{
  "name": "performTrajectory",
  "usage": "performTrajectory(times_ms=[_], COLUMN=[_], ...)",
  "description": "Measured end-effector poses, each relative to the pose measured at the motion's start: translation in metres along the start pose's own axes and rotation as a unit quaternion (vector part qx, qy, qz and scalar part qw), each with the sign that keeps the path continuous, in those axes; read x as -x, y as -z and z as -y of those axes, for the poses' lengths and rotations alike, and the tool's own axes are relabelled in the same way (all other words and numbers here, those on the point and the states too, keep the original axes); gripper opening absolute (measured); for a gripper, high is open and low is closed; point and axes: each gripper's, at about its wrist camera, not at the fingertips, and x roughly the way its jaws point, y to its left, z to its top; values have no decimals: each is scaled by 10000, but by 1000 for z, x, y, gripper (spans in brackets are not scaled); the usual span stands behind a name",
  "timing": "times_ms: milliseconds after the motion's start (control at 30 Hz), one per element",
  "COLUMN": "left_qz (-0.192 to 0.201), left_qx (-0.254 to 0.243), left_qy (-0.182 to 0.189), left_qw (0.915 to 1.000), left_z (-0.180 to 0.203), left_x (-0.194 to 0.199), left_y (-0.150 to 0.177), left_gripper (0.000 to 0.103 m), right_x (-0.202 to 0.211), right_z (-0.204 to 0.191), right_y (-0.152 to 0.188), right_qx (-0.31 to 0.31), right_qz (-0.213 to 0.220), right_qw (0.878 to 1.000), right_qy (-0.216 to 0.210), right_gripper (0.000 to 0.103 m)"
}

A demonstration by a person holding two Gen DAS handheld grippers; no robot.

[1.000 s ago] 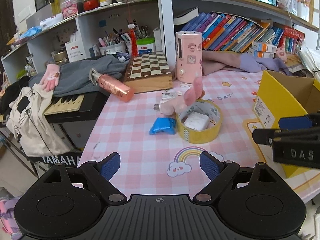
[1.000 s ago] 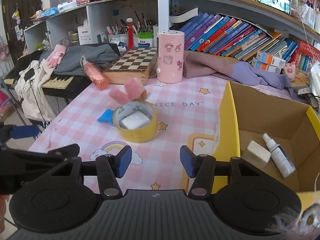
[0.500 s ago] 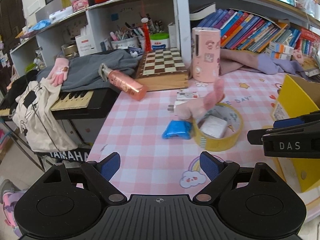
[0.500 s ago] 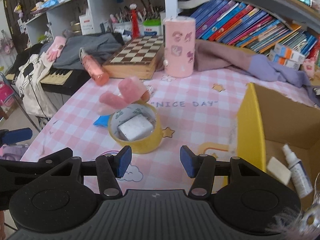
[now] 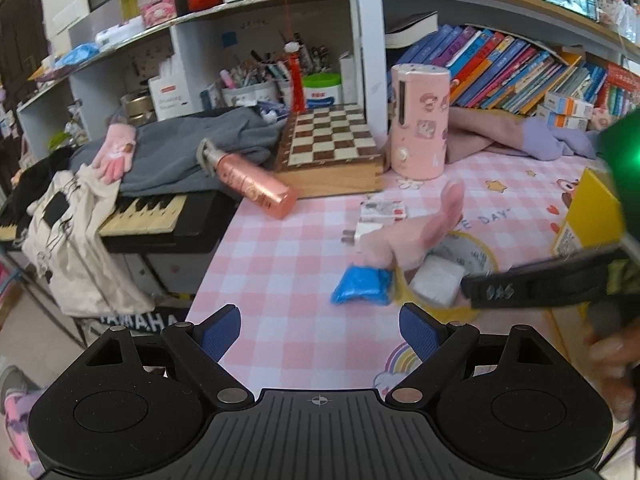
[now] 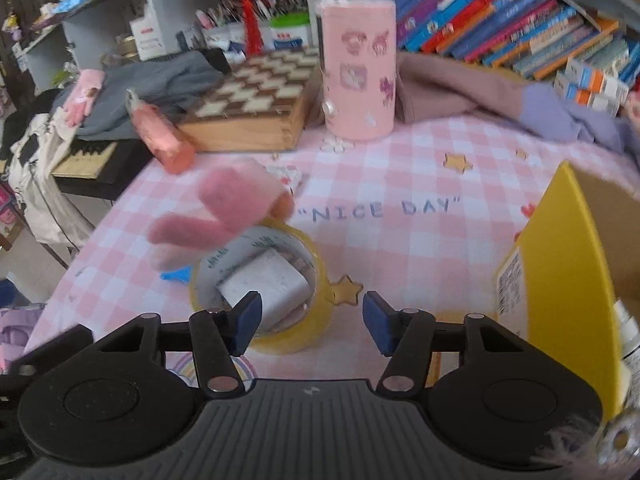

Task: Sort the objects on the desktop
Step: 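Grasp the pink plush toy with the left tool while the right tool grasps the yellow tape roll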

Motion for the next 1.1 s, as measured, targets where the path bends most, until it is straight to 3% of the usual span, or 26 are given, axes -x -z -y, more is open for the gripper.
performTrajectory(times_ms=[100,233,333,500,833,933,1000,1100], left_qz=[86,156,162,26,-608,-701,-804,-793], left_qx=[-16,135,129,-70,-702,-582,-297,-145], left_qy=[126,227,286,583,880,1014,1209,1472], left_qw=[9999,9995,9994,9983,9918,9907,9890,9858], left_z=[-1,-6,-4,7,46,48,43,41], left_x=[-2,-7,-14,-33,-95,-103,-108,-107], left_y=[-10,-23,-29,-35,-36,-35,-36,-35], left_gripper=[89,89,89,89,88,87,74,38], right_x=[-10,5,25,42,31,27,25,23], right_z=[6,9,8,6,6,6,6,6], right_y=[3,5,13,33,39,39,39,40], right_qx=[-223,-163,151,560,701,746,785,785], right_qz=[-146,-59,-22,-318,-467,-520,-545,-561], right_qw=[9996,9996,9995,9976,9963,9957,9952,9951], right_qy=[-115,-236,-275,-263,-160,-179,-189,-201], right_gripper=[24,14,9,7,7,8,8,9])
